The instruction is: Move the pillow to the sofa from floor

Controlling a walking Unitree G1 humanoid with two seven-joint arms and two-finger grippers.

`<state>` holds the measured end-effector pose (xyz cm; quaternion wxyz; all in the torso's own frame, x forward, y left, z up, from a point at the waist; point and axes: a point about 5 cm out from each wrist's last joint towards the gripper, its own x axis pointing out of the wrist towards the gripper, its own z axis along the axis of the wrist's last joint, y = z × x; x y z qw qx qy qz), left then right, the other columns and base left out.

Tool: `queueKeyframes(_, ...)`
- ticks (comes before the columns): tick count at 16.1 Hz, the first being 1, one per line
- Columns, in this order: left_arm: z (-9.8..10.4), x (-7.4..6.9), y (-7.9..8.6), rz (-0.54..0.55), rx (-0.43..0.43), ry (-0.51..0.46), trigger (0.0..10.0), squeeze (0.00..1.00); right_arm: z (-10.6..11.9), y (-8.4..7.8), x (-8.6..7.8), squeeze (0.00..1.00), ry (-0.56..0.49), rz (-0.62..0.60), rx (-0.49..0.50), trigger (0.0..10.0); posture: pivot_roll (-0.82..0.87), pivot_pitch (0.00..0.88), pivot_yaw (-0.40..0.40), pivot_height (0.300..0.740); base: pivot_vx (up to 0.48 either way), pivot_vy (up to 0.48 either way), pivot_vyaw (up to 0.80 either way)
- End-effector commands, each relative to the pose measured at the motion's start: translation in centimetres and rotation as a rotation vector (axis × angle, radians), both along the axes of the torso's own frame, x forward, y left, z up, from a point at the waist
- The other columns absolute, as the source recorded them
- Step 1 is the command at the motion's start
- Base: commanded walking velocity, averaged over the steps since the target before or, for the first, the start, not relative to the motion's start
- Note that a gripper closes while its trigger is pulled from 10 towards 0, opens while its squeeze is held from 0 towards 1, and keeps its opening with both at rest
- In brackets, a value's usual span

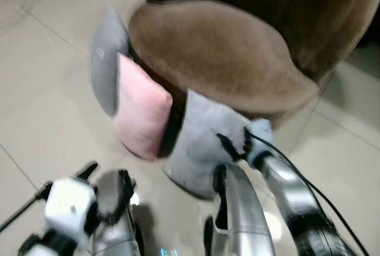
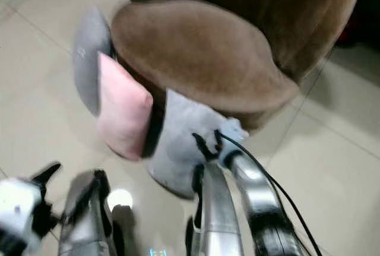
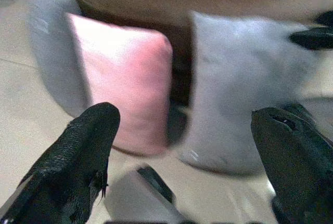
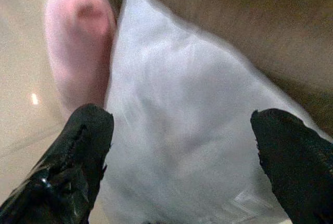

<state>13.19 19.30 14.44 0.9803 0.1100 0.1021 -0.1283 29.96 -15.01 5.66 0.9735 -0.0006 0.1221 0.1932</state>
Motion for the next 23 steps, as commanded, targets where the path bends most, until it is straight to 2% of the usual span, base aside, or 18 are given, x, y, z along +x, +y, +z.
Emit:
queueKeyframes(1, -0.3, 0.1, 0.5, 0.055, 0.003, 0.000, 10.0, 0.00, 2.2, -1.5, -0.8, 0.00, -0.056, -0.040, 0.018, 10.0, 0.01, 0.000, -0.085, 0.486, 0.000, 0.000, 0.00)
queueKeyframes(3, 0.0, 2.6, 1.7, 0.149, -0.011, -0.080, 10.0, 0.00, 4.3, -2.1, -1.8, 0.00, -0.114, -0.123, 0.069, 10.0, -0.01, 0.000, -0.057, 0.486, 0.000, 0.000, 0.00)
queueKeyframes(5, 0.6, 4.3, 2.5, 0.223, 0.022, -0.167, 10.0, 0.00, 4.7, -1.7, -2.6, 0.00, -0.136, -0.184, 0.081, 10.0, -0.02, 0.000, -0.048, 0.486, 0.000, 0.000, 0.00)
queueKeyframes(6, 0.9, 5.1, 2.4, 0.258, 0.017, -0.227, 10.0, 0.00, 4.5, -1.6, -3.4, 0.00, -0.123, -0.239, 0.132, 10.0, -0.02, 0.000, -0.038, 0.495, 0.000, 0.000, 0.00)
queueKeyframes(8, 0.9, 6.3, 2.2, 0.291, -0.025, -0.252, 10.0, 0.00, 4.2, -0.8, -4.1, 0.00, -0.068, -0.238, 0.123, 10.0, -0.03, 0.000, -0.037, 0.510, 0.000, 0.000, 0.00)
queueKeyframes(10, 0.1, 8.2, 1.7, 0.268, -0.030, -0.243, 10.0, 0.00, 4.8, 0.3, -3.5, 0.00, -0.064, -0.267, 0.158, 10.0, -0.06, 0.000, -0.017, 0.530, 0.000, 0.000, 0.00)
queueKeyframes(12, -0.1, 9.5, 1.3, 0.236, -0.023, -0.246, 10.0, 0.00, 5.4, 0.6, -2.6, 0.00, -0.077, -0.284, 0.169, 10.0, -0.07, 0.000, -0.014, 0.550, 0.000, 0.000, 0.00)
queueKeyframes(13, -0.1, 9.8, 1.2, 0.230, -0.025, -0.244, 10.0, 0.00, 5.5, 0.6, -2.4, 0.00, -0.087, -0.281, 0.162, 10.0, -0.07, 0.000, -0.014, 0.555, 0.000, 0.000, 0.00)
queueKeyframes(14, -0.5, 10.5, 0.9, 0.214, -0.013, -0.216, 10.0, 0.00, 5.6, 0.3, -1.7, 0.00, -0.085, -0.275, 0.116, 10.0, -0.07, 0.000, -0.018, 0.560, 0.000, 0.000, 0.00)
queueKeyframes(17, -0.9, 10.6, 1.1, 0.242, 0.005, -0.225, 10.0, 0.00, 5.3, -0.1, -1.0, 0.00, -0.065, -0.273, 0.065, 10.0, -0.06, 0.000, -0.017, 0.560, 0.000, 0.000, 0.00)
queueKeyframes(20, -0.9, 10.6, 1.2, 0.247, 0.011, -0.234, 10.0, 0.00, 5.2, 0.5, -1.0, 0.00, -0.062, -0.273, 0.083, 10.0, -0.06, 0.000, -0.019, 0.560, 0.000, 0.000, 0.80)
queueKeyframes(23, -0.9, 10.7, 1.3, 0.255, 0.022, -0.242, 10.0, 0.00, 5.1, 0.3, -0.9, 0.00, -0.064, -0.300, 0.080, 10.0, -0.06, 0.000, -0.014, 0.560, 0.000, 0.000, 0.00)
